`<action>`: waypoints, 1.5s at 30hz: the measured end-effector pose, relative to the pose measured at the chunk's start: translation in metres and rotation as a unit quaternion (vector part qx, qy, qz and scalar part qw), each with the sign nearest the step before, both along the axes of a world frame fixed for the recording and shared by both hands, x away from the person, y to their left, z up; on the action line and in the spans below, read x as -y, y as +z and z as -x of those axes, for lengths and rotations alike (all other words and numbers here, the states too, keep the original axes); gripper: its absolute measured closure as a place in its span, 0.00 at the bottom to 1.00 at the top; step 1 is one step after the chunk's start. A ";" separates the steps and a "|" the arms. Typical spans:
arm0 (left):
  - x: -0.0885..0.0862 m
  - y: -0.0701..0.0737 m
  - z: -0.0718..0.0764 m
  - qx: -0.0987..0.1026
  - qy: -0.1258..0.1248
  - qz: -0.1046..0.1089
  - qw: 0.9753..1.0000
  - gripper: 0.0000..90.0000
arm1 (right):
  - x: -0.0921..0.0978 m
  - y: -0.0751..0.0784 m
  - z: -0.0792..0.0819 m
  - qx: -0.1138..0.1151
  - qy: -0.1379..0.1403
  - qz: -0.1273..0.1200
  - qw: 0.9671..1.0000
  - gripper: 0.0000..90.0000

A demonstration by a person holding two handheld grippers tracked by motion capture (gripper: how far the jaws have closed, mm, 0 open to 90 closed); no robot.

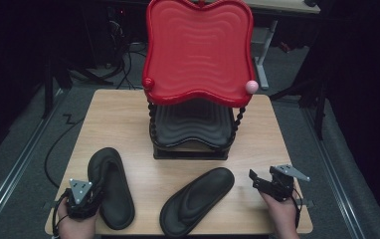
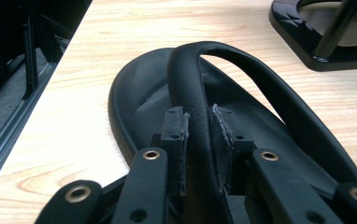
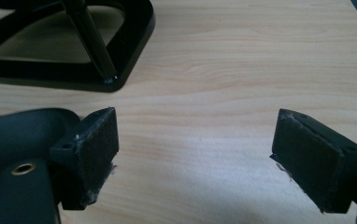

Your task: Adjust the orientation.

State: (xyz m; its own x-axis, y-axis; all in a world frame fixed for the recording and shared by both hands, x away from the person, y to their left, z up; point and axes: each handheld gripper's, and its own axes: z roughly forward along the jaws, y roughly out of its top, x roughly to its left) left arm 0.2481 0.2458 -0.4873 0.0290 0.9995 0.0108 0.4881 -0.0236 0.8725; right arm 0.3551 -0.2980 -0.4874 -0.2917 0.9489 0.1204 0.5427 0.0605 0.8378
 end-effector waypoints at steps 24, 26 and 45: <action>-0.008 0.004 -0.040 0.041 -0.071 0.032 0.996 0.69 | 0.007 0.003 0.011 0.008 -0.020 -0.009 1.000 0.17; -0.006 0.006 -0.034 0.043 -0.061 0.025 0.997 0.58 | 0.007 0.003 0.014 0.012 -0.020 -0.002 1.000 0.17; -0.009 -0.002 -0.044 -0.021 -0.065 -0.037 0.997 0.82 | 0.007 0.002 0.020 0.010 -0.008 -0.006 1.000 0.18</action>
State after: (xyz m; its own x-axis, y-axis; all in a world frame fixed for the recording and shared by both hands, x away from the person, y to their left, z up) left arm 0.2920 0.2552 -0.4896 0.1607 0.9838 0.0799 0.5131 -0.1524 0.8447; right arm 0.3347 -0.3053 -0.4855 -0.2781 0.9522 0.1261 0.5260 0.0412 0.8495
